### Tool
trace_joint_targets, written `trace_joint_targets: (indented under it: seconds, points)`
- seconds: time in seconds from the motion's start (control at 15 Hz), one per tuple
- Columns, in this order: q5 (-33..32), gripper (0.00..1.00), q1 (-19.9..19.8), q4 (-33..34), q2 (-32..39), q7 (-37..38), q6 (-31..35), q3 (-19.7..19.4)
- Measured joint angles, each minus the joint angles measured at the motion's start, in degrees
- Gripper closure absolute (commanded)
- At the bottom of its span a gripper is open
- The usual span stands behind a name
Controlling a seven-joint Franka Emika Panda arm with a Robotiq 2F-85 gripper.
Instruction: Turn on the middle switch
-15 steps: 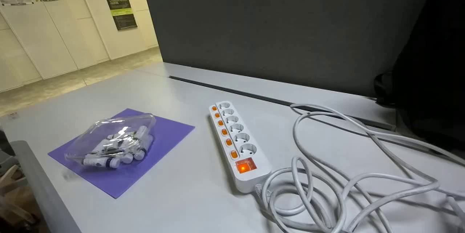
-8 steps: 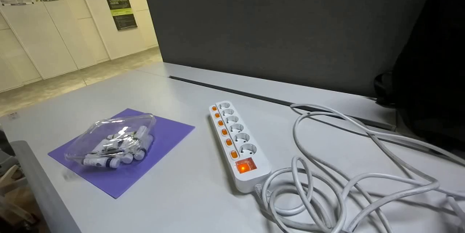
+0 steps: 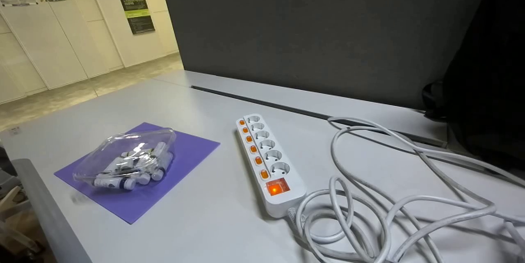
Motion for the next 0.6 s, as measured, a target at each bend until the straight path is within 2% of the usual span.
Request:
trace_joint_targets:
  seconds: [0.13,0.6]
  points:
    - [0.1,0.0,-0.3,-0.7,2.5,1.5,5.9,0.0]
    - [-0.4,0.0,-0.7,-2.7,21.0,8.1,39.3,0.3]
